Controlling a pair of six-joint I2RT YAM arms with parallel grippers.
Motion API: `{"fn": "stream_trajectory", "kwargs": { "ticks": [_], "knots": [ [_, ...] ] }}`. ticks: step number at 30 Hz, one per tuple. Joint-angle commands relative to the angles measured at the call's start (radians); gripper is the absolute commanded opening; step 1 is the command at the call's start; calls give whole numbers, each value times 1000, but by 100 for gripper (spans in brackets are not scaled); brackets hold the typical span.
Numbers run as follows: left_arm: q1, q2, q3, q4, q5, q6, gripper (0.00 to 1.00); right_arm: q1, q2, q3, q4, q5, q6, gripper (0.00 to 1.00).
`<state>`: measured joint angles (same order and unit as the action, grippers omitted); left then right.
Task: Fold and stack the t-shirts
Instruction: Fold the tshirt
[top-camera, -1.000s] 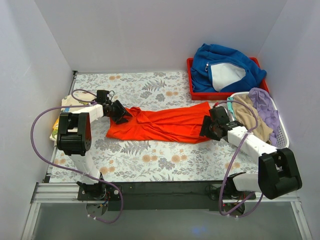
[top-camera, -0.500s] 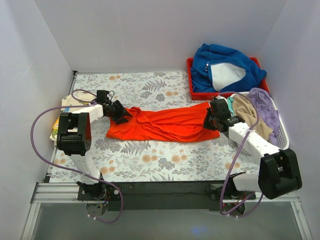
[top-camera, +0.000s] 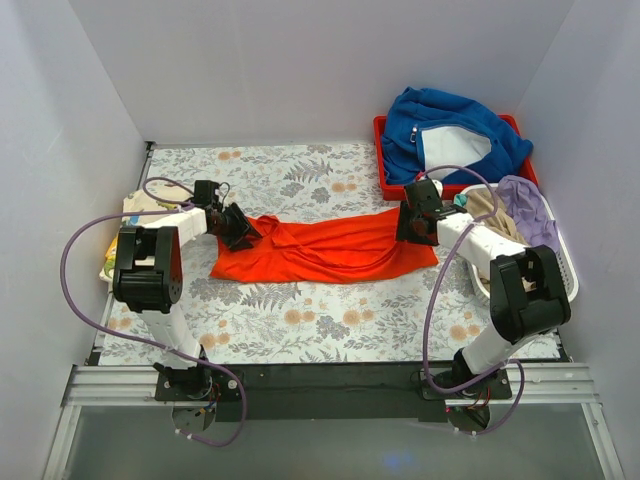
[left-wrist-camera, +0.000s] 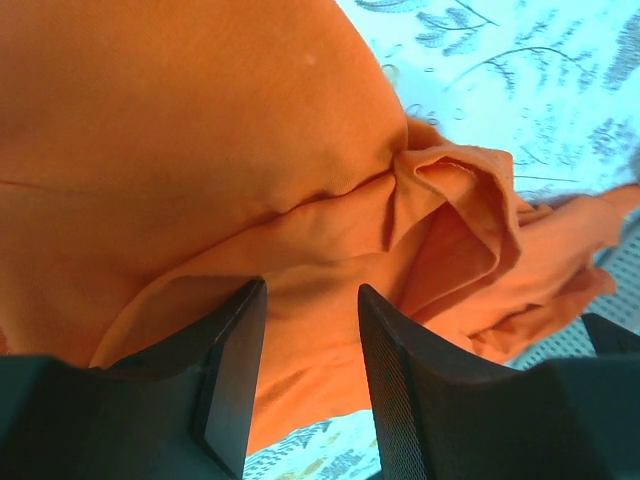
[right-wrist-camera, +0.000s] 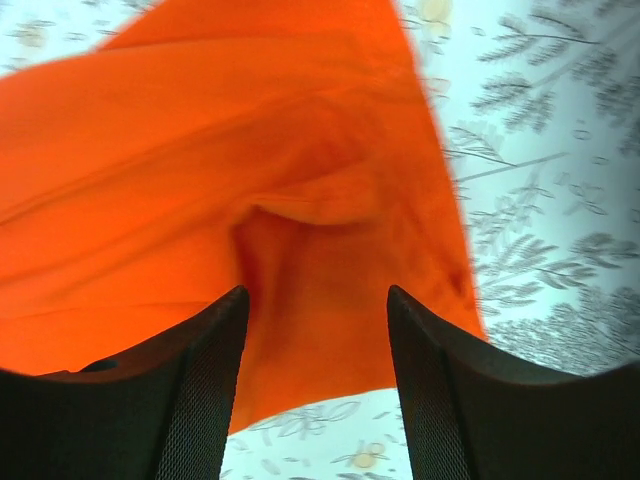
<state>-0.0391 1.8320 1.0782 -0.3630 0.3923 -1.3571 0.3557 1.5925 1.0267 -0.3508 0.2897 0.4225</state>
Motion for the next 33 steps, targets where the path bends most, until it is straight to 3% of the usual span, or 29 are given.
{"fn": "stream_trajectory", "kwargs": {
  "ticks": [1, 7, 13, 23, 28, 33],
  "knots": [
    [1, -88, 19, -116, -202, 55, 41, -32, 1, 18, -37, 121, -50, 64],
    [21, -178, -6, -117, -208, 82, 41, -44, -98, -10, -20, 68, -119, 67],
    [21, -180, -21, -116, -155, 93, 41, -44, -82, -8, -45, -144, -154, 65],
    [12, -171, -116, 10, 131, -6, 41, -46, 66, -14, 48, -172, -192, 63],
    [15, -96, -106, -28, 62, -33, 40, -49, 153, 4, 13, -156, -188, 63],
    [100, 7, 18, -108, 45, -4, 39, -49, 94, -106, -25, -153, -140, 63]
  ]
}}
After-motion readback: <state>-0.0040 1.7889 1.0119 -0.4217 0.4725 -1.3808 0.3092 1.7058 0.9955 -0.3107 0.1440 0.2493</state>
